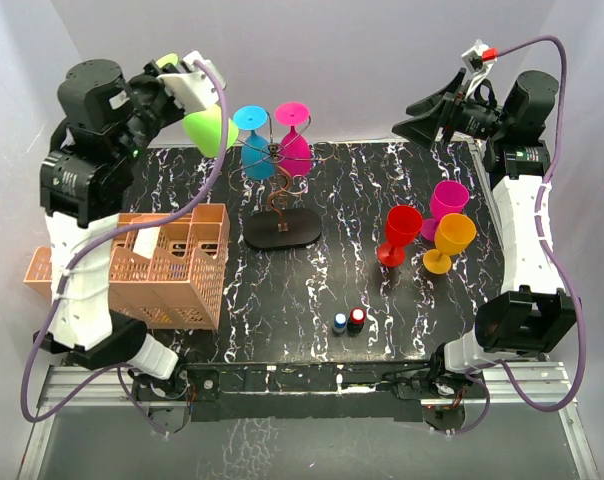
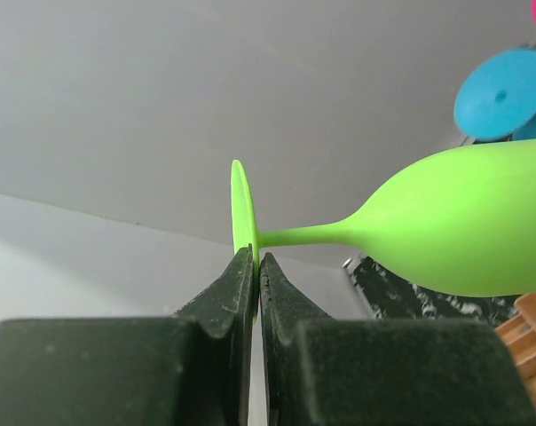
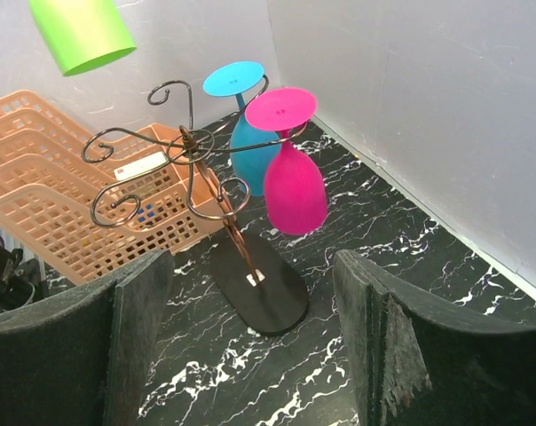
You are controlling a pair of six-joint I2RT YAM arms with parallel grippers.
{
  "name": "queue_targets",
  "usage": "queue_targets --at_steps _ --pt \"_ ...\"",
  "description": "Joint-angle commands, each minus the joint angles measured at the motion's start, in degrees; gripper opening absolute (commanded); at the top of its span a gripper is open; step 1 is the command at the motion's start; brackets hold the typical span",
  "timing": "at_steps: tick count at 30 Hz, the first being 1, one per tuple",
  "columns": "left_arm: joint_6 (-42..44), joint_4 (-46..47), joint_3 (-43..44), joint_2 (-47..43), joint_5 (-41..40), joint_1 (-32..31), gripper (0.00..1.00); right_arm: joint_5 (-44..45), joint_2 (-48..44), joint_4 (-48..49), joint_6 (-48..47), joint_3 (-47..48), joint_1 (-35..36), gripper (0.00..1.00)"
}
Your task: Place the wine glass upside down on the wine glass rack
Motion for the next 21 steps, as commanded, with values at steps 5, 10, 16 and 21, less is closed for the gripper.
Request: queue_targets --at_steps 5,10,16,21 --pt "12.84 -13.87 -0.07 -4.22 -5.6 2.28 0.0 0.77 -3.18 3.81 -0.07 -1.21 -0.77 0.79" --pt "14.15 -17.25 -3.91 -4.93 -4.49 3.05 0.0 0.67 -3.74 3.86 -0.15 -1.77 -1.17 0.79" --pt "14.85 -17.97 -10.82 -6.12 0.97 3.11 0.0 0.73 -4.02 4.37 0.23 -2.37 -1.49 0.8" --pt "14.99 -16.66 -15.24 -7.07 7.36 3.08 0.0 0.52 -4.11 4.77 0.49 -2.81 -1.66 0.8"
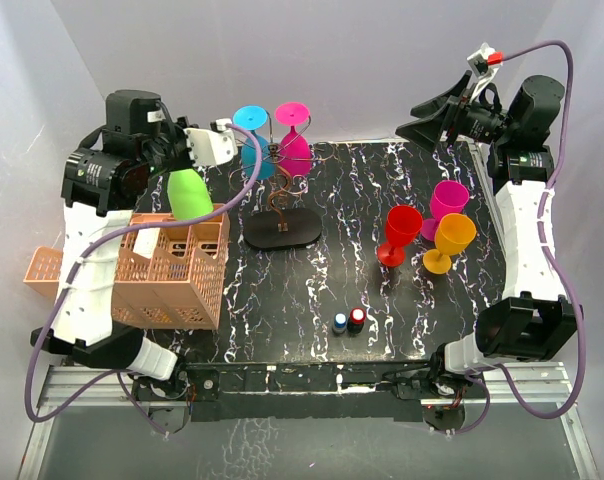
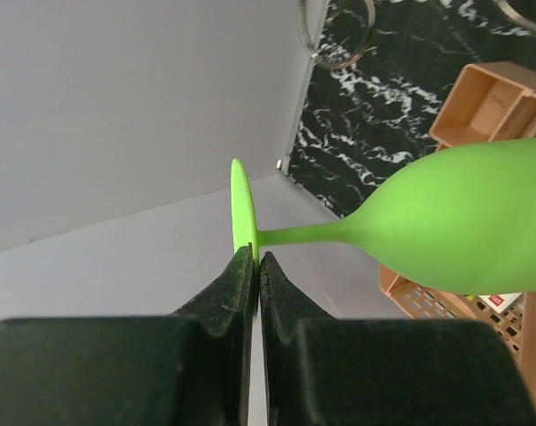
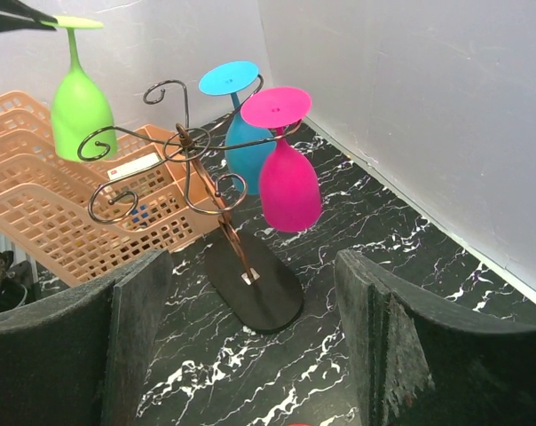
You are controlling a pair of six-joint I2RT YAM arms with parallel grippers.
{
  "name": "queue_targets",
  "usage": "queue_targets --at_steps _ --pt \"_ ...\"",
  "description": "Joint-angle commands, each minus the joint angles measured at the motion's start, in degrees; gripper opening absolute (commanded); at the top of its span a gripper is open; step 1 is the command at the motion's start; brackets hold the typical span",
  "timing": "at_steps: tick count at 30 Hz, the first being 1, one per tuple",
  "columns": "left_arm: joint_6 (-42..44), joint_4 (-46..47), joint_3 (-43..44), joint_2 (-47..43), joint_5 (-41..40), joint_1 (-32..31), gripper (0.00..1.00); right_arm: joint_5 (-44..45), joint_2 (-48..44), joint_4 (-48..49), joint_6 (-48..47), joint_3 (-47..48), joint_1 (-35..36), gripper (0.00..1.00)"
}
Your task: Place the wine glass upside down on the wine glass rack
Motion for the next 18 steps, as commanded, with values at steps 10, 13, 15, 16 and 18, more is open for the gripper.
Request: queue_targets --at_steps 10,13,15,16,18 --pt "0.92 7.18 -8.66 -3.5 11.91 0.28 0.0 0.44 -2.26 4.18 0.61 -1.51 -0.79 0.81" --pt "1.12 8.49 -9.35 -3.21 14.12 -0.01 0.0 0.44 -2.29 4.32 0.82 -1.69 -0.85 0.81" --pt "1.09 9.64 -9.75 -2.91 14.97 -0.56 0.0 0.49 -2.38 4.5 1.03 -1.84 -0.91 0.81" --pt "1.15 10.06 -9.95 -2.6 15.04 -1.15 0.0 0.5 -2.45 4.58 1.08 -1.88 -0.98 0.81" --pt "1.92 10.63 -10.17 -2.09 14.66 -2.21 0.0 0.6 -2.64 4.59 1.06 -2.01 -1.14 0.81"
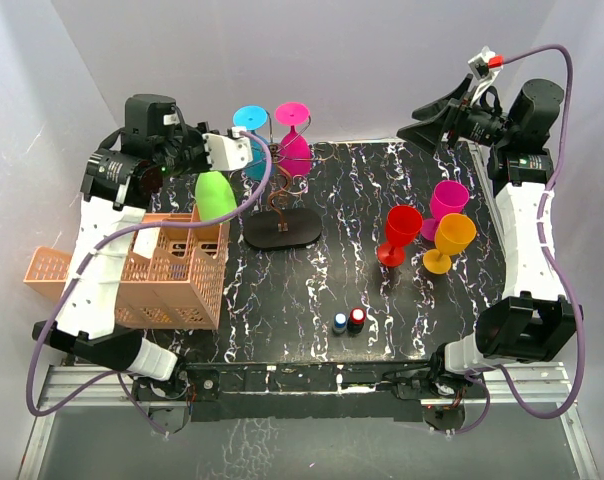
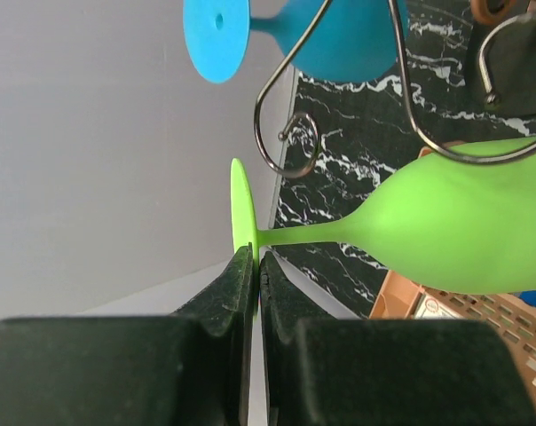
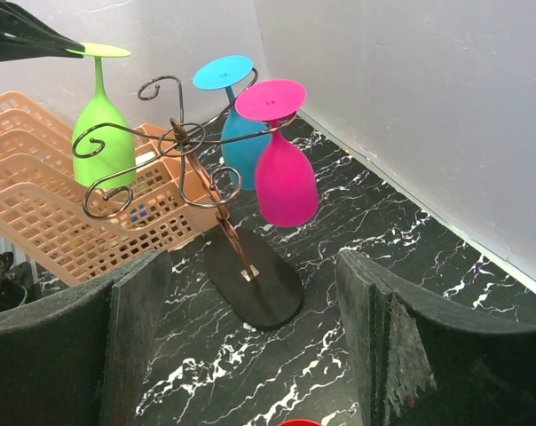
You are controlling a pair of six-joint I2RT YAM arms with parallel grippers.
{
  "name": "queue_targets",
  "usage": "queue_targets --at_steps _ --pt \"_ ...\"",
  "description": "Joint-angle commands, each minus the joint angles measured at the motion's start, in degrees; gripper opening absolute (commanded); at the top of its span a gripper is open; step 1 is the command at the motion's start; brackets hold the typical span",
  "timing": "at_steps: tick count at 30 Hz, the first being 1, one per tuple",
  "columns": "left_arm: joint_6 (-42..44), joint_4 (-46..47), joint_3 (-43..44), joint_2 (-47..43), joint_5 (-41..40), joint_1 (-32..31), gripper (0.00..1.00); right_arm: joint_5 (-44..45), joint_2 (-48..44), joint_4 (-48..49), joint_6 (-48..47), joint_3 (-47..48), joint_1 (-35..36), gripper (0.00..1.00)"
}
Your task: Place the wine glass upside down on the wine glass rack
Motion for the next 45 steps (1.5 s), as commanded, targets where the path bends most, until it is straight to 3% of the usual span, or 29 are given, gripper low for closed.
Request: queue_targets --at_steps 1,19,34,45 --pt "1.74 3.49 -0.52 -1.09 2.66 -2.22 0.0 0.59 -2.35 3.62 0.61 -0.36 -0.65 0.81" --pt "3.28 11.43 -2.92 3.31 -0.51 -7.34 0.0 0.56 -3.28 4.09 0.93 -1.8 -1.62 0.82" --pt "0.24 24.51 -9.6 3.75 -13.52 -7.64 0.0 0.26 -3.57 4.66 1.42 -2.61 -1.95 0.82" --pt "0.63 25.8 -12.41 2.5 -18.33 -7.58 0.0 0.14 -3.76 4.92 1.58 -3.23 -2.15 0.82"
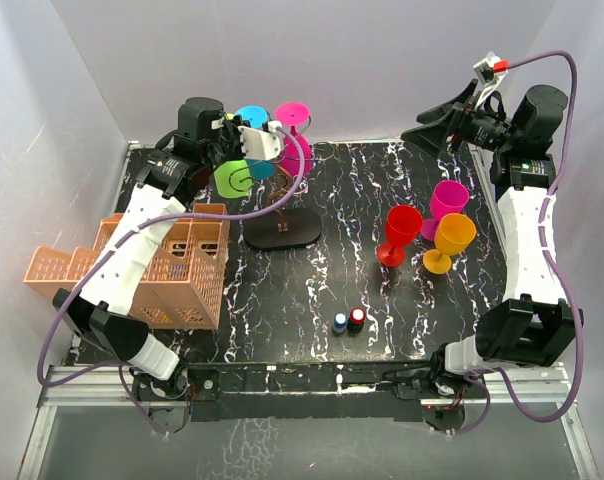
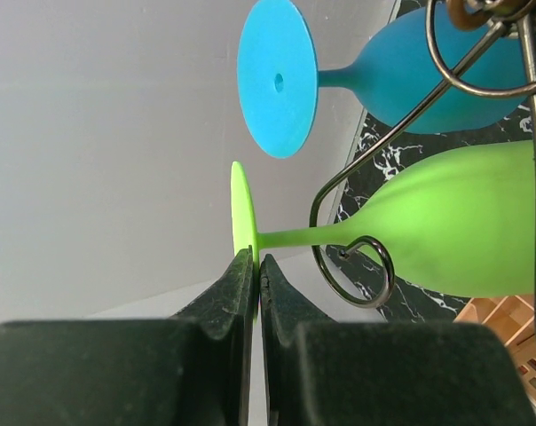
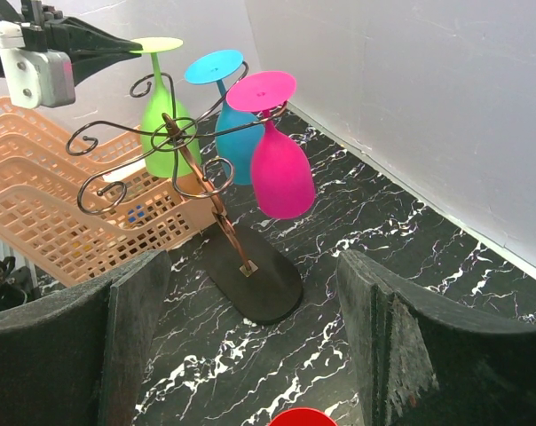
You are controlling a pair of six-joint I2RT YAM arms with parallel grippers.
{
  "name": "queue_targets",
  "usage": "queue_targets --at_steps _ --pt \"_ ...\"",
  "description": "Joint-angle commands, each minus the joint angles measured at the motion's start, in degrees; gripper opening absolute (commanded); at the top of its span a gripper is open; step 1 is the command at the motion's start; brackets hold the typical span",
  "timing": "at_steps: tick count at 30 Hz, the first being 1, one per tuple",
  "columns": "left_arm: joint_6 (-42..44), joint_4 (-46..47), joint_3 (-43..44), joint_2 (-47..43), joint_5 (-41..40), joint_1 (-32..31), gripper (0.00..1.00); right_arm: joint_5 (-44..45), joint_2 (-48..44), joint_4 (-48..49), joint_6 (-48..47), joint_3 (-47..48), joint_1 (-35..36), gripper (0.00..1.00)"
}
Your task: Place the wine glass upside down on the wine glass rack
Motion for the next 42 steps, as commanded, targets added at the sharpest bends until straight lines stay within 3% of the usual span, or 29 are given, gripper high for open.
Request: queue_targets --at_steps 1,12,32,42 --pt "-0.15 1.54 -1.11 -2.05 -2.81 -0.15 0.0 0.18 -2.43 3.71 0.49 -0.48 -0.51 0.82" --pt "-0.22 -1.26 -1.77 -3.98 -3.76 -0.16 0.0 0.12 -2.78 4.4 1.13 -1.03 -0.78 0.82" --pt "-5.79 -7.62 1.42 -5.22 5.77 -0.17 0.06 -0.09 -3.53 5.92 2.41 -2.1 -1.39 0.83" --pt "-6.25 -8.74 -0.41 -4.95 6.85 -0.19 0.11 -0.06 -3.76 6.16 2.48 -2.79 -1.64 0.83"
